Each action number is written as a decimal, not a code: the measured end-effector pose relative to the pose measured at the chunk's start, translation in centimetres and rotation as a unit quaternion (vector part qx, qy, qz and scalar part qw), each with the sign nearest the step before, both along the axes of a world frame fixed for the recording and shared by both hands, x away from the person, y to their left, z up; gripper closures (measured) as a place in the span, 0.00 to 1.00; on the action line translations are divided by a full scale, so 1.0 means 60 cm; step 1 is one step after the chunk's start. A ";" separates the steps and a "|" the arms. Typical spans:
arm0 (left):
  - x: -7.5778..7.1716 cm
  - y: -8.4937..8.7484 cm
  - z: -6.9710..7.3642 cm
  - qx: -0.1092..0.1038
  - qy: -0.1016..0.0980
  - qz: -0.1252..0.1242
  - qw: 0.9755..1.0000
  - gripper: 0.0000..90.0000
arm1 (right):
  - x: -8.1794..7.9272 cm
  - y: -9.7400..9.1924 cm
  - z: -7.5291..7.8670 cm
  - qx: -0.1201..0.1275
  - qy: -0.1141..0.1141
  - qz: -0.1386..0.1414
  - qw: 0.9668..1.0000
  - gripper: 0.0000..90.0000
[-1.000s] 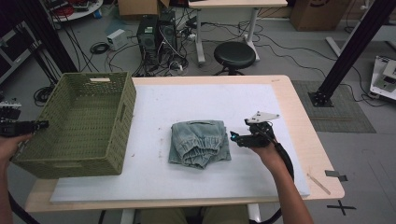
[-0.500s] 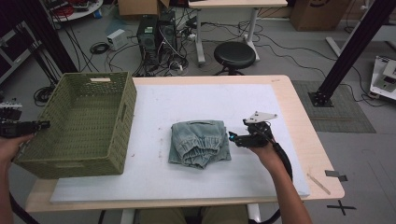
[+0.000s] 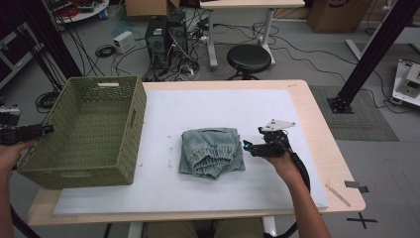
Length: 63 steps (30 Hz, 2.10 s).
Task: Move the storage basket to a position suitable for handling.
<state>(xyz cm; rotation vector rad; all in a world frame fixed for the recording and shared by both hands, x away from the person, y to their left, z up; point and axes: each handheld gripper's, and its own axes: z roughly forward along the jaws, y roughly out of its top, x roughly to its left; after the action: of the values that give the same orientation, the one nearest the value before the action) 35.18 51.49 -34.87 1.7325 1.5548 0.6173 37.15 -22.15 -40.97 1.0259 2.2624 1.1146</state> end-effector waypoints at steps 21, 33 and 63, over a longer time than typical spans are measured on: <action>-0.028 -0.100 0.085 -0.086 -0.166 -0.046 0.981 0.26 | -0.004 -0.024 0.006 0.014 -0.009 0.003 1.000 0.24; -0.026 -0.204 0.080 -0.083 -0.183 -0.111 0.973 0.26 | -0.006 -0.035 0.005 0.023 -0.012 0.006 1.000 0.24; -0.008 -0.456 0.053 -0.108 -0.195 -0.212 0.951 0.26 | -0.005 -0.064 -0.004 0.041 -0.007 0.015 0.999 0.24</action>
<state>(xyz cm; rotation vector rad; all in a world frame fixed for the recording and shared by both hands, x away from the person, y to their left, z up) 34.69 24.14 -31.67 1.5911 0.9030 0.5075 36.87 -25.98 -41.20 1.0156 2.2446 1.2325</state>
